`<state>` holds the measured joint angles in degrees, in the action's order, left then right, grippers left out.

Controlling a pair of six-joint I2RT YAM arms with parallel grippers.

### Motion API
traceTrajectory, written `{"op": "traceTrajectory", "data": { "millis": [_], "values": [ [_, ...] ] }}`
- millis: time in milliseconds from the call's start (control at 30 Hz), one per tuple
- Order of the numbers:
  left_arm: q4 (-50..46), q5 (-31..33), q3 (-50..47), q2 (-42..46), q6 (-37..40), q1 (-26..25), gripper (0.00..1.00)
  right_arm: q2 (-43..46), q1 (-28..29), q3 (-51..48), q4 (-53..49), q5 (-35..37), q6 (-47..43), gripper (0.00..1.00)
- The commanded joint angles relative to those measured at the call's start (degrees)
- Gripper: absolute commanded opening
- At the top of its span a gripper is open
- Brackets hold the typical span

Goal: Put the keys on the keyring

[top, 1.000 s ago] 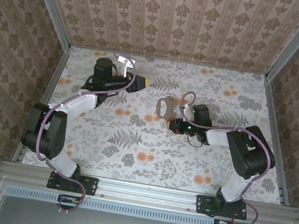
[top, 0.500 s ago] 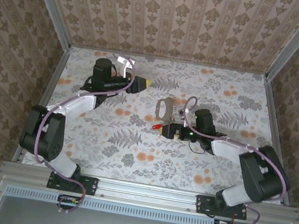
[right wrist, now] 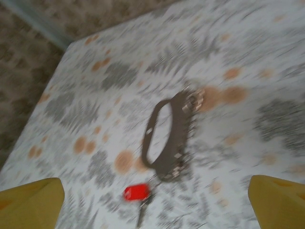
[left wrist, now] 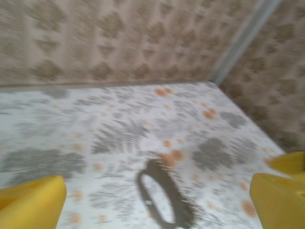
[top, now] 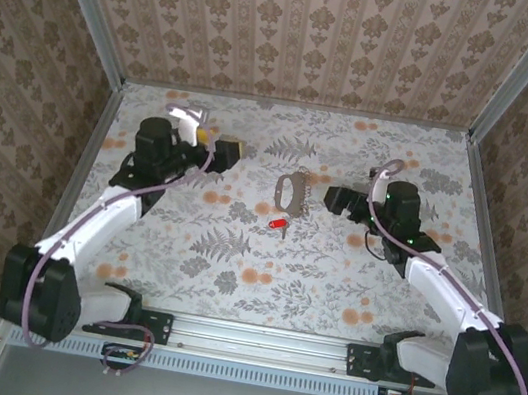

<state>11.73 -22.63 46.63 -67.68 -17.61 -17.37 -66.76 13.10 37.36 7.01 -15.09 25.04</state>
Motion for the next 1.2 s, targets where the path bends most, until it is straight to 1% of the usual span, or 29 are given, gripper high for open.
{"op": "traceTrajectory", "data": {
  "millis": [0,33,67,133,233,333,367,400,467,533,633,700,733,833,933,967,1000,1067,1100,1133,1167],
  "values": [
    [0.9,14.5,-5.0,5.2,8.1,0.7,1.00,2.3,-1.0,1.1,0.1,15.8,-2.0,1.00],
    [2.0,16.6,-6.5,6.5,10.6,0.7,1.00,2.5,-1.1,0.8,0.7,19.4,-2.4,1.00],
    [1.9,20.9,-7.6,7.7,11.6,0.8,1.00,2.7,-1.2,0.8,0.7,24.4,-2.5,1.00],
    [1.9,26.4,-9.6,9.3,13.4,1.9,1.00,2.6,-1.9,-0.4,4.0,28.9,-5.6,1.00],
    [4.1,28.7,-13.6,11.2,13.4,6.1,1.00,1.3,-3.2,0.2,3.2,34.6,-7.8,1.00],
    [8.3,31.0,-18.5,10.4,15.9,9.6,1.00,-0.5,-3.7,-2.6,9.6,38.5,-12.6,1.00],
    [10.2,30.3,-20.3,9.5,17.2,10.8,1.00,-1.1,-4.1,-3.1,10.4,40.1,-12.9,1.00],
    [12.5,31.1,-21.9,8.2,17.4,11.7,1.00,-1.8,-4.5,-3.6,11.2,40.6,-13.8,1.00],
    [16.5,29.6,-23.9,5.7,16.6,13.4,1.00,-3.1,-5.0,-4.4,12.6,41.2,-15.6,1.00],
    [22.2,29.5,-25.8,1.9,16.6,14.2,1.00,-4.5,-5.1,-5.8,15.3,42.0,-17.9,1.00],
    [28.9,28.8,-27.8,-4.0,17.9,14.6,1.00,-8.0,-6.0,-7.6,20.3,41.1,-20.0,1.00],
    [37.1,28.0,-30.0,-7.6,19.5,14.8,1.00,-10.7,-6.6,-10.5,28.0,40.0,-21.4,1.00],
    [37.3,27.5,-30.1,-7.6,19.9,14.7,1.00,-11.9,-7.0,-12.1,32.0,38.9,-21.9,1.00],
    [39.7,24.2,-29.7,-11.0,20.7,16.0,1.00,-16.7,-8.0,-16.2,43.4,33.5,-23.0,1.00],
    [44.6,22.1,-30.0,-15.5,21.3,16.0,1.00,-21.4,-8.6,-17.1,49.1,26.6,-24.9,1.00],
    [46.1,21.9,-30.1,-16.7,21.5,16.0,1.00,-22.1,-8.7,-17.2,50.4,25.7,-25.3,1.00],
    [47.6,21.9,-30.3,-18.4,21.4,16.0,1.00,-21.2,-9.3,-16.6,47.5,24.2,-24.9,1.00],
    [50.7,21.4,-29.7,-21.1,22.5,15.8,1.00,-21.5,-11.1,-14.9,44.7,19.5,-24.2,1.00],
    [45.7,20.7,-27.8,-20.1,22.3,15.8,1.00,-21.3,-12.7,-14.1,42.7,16.8,-23.0,1.00],
    [40.8,19.3,-25.7,-19.9,22.6,16.0,1.00,-21.5,-13.8,-14.3,43.2,14.9,-22.4,1.00],
    [39.3,18.5,-24.3,-20.5,23.0,16.1,1.00,-21.7,-14.0,-14.3,43.8,14.6,-22.3,1.00]
  ]
}}
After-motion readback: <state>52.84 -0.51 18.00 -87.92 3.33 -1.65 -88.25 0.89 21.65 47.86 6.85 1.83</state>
